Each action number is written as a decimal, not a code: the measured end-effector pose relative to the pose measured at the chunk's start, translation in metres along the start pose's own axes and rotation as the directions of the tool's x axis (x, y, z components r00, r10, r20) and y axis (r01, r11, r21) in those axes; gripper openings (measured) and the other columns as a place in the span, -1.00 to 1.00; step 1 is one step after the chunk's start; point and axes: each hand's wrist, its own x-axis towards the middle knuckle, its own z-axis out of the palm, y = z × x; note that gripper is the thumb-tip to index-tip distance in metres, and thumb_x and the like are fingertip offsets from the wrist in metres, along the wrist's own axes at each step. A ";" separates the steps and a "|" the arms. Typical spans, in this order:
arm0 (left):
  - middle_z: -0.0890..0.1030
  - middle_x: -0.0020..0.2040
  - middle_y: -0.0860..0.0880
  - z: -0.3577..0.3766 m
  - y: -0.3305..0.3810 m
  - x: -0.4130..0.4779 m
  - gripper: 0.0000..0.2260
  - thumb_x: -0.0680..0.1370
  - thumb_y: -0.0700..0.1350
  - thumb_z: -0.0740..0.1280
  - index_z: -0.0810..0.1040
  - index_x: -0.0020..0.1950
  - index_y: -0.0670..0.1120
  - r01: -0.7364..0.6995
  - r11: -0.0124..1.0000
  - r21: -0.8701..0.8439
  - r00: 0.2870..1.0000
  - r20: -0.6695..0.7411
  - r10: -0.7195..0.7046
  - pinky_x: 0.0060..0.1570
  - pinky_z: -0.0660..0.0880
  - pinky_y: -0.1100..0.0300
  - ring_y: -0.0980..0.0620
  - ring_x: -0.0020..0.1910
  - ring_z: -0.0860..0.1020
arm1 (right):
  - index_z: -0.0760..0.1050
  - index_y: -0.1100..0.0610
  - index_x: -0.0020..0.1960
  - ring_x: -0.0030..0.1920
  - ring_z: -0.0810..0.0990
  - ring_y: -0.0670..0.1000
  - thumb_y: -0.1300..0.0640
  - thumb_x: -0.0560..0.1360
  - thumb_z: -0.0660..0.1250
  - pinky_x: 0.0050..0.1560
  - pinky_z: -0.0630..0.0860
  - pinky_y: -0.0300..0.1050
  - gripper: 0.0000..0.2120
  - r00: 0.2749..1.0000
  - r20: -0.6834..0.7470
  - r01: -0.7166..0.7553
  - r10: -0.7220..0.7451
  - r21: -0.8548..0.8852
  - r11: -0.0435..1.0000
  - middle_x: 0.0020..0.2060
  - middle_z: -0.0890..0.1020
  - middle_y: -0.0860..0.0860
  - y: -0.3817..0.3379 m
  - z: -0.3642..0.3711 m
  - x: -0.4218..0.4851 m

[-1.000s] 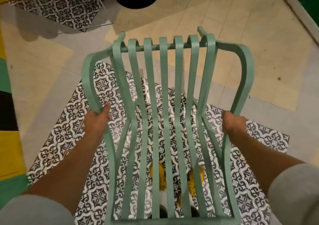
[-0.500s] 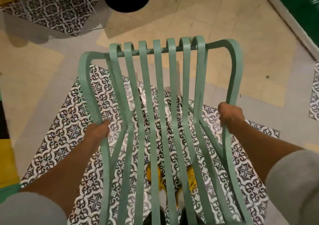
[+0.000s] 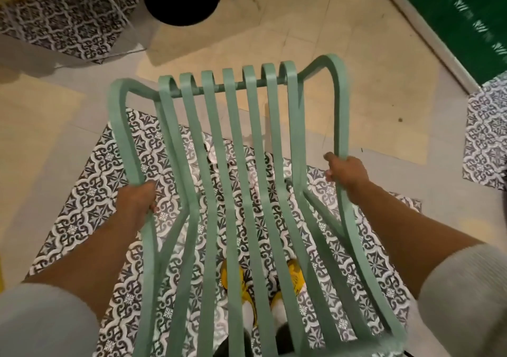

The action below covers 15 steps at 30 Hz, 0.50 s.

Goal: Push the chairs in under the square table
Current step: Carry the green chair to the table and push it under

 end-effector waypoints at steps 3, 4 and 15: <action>0.61 -0.19 -0.19 0.002 0.005 0.009 -0.69 0.63 0.03 0.47 0.59 0.12 -0.22 -0.025 0.999 -0.047 0.999 0.036 0.026 -0.31 0.44 0.18 -0.04 -0.39 0.48 | 0.56 0.14 -0.06 0.13 0.73 0.30 -0.21 0.71 0.29 0.31 0.61 0.25 -0.58 1.000 0.017 0.024 -0.023 -0.072 0.997 0.06 0.73 0.29 0.026 0.003 -0.024; 0.61 -0.22 -0.16 0.001 0.007 0.010 -0.64 0.62 0.11 0.48 0.60 0.07 -0.20 -0.036 0.997 -0.066 0.998 0.045 0.039 -0.32 0.44 0.17 -0.04 -0.39 0.48 | 0.59 0.20 0.03 0.15 0.71 0.30 -0.27 0.71 0.26 0.32 0.61 0.29 -0.49 1.000 0.024 0.000 0.002 -0.087 0.996 0.09 0.72 0.30 0.039 0.004 -0.031; 0.72 -0.21 -0.16 -0.019 -0.016 -0.032 -0.41 0.56 0.41 0.36 0.67 -0.10 -0.15 -0.184 0.982 -0.046 0.964 0.188 0.190 -0.05 0.62 -0.02 -0.09 -0.29 0.65 | 0.49 0.23 0.39 -0.10 0.67 0.16 -0.38 0.69 0.17 -0.17 0.57 -0.05 -0.31 0.995 -0.059 0.064 -0.082 -0.259 0.964 0.02 0.66 0.18 0.076 0.006 -0.031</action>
